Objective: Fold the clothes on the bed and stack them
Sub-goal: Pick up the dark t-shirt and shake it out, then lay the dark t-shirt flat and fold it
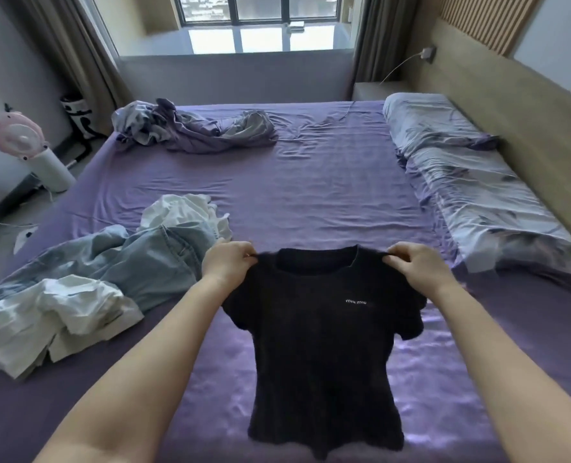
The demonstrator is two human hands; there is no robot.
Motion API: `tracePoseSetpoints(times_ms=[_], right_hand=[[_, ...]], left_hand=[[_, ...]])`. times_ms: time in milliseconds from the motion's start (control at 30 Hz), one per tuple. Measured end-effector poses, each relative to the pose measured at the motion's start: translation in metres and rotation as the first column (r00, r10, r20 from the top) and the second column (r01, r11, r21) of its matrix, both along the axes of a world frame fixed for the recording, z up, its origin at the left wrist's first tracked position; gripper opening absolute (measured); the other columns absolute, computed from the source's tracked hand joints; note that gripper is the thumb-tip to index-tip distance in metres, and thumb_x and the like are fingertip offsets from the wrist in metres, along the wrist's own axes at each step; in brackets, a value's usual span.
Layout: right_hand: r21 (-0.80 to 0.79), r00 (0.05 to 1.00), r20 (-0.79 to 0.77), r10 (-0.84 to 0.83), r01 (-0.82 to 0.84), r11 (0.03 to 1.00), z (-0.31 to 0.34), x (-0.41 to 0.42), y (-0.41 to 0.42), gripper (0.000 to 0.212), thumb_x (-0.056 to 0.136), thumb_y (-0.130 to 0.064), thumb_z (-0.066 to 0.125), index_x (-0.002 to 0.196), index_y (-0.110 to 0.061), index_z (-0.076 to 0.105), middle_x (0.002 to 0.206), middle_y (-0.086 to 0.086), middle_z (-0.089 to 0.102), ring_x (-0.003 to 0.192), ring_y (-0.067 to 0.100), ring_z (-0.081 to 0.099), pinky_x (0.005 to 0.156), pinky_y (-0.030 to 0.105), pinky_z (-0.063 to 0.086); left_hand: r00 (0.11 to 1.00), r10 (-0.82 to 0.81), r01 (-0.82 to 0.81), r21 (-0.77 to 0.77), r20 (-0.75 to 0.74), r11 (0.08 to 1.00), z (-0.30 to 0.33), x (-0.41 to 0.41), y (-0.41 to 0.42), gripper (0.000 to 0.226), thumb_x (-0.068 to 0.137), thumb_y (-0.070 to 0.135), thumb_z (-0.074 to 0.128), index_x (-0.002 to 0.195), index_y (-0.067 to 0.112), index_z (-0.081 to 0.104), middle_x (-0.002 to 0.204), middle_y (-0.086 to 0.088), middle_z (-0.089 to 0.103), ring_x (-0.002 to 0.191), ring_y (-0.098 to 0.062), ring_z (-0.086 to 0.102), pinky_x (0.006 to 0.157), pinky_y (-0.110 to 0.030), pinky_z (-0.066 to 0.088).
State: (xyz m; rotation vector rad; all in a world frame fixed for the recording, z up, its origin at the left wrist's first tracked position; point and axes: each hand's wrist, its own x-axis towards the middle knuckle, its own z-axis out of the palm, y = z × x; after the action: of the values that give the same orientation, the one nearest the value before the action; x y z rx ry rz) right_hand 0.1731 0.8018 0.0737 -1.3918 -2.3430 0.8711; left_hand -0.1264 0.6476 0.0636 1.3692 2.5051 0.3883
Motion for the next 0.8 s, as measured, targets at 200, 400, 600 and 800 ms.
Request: tracePoseSetpoints(times_ms=[200,400,600,800], right_hand=[[-0.041,0.99,0.135,-0.05,0.056,0.998,-0.075,-0.035,0.047,0.014,0.089,-0.02,0.059,0.097,-0.014,0.068,0.101,0.007,0.069,0.098,0.026,0.06,0.075,0.03,0.04],[0.05,0.982,0.155,-0.109,0.102,0.994,-0.131,-0.061,0.095,0.017,0.095,-0.026,0.048,0.1,-0.015,0.06,0.095,0.008,0.062,0.093,0.031,0.058,0.068,0.037,0.045],[0.359,0.968,0.216,-0.13,0.045,0.932,-0.175,-0.076,0.14,0.008,0.084,-0.018,0.069,0.089,-0.012,0.069,0.071,0.009,0.062,0.064,0.034,0.062,0.061,0.036,0.044],[0.504,0.97,0.209,-0.127,0.005,0.864,-0.219,-0.095,0.182,0.008,0.077,-0.018,0.074,0.077,-0.012,0.069,0.058,0.006,0.059,0.048,0.031,0.057,0.061,0.038,0.046]], left_hand=[[0.628,0.369,-0.455,-0.061,0.685,0.888,-0.063,0.009,0.054,0.009,0.095,0.006,0.047,0.1,0.006,0.055,0.086,-0.011,0.061,0.063,-0.024,0.067,0.052,-0.034,0.057],[0.71,0.483,-0.544,-0.035,0.512,0.838,-0.113,-0.003,0.102,0.013,0.092,0.017,0.056,0.1,0.011,0.064,0.096,-0.005,0.067,0.093,-0.027,0.064,0.077,-0.034,0.051],[0.919,0.393,-0.393,-0.017,-0.026,0.919,-0.145,-0.021,0.145,0.022,0.09,0.041,0.058,0.104,0.029,0.07,0.102,0.002,0.069,0.105,-0.026,0.048,0.087,-0.036,0.036],[0.938,0.314,-0.319,-0.01,-0.147,0.948,-0.188,-0.051,0.188,0.026,0.092,0.043,0.054,0.104,0.027,0.07,0.099,-0.001,0.067,0.104,-0.026,0.046,0.085,-0.037,0.033]])
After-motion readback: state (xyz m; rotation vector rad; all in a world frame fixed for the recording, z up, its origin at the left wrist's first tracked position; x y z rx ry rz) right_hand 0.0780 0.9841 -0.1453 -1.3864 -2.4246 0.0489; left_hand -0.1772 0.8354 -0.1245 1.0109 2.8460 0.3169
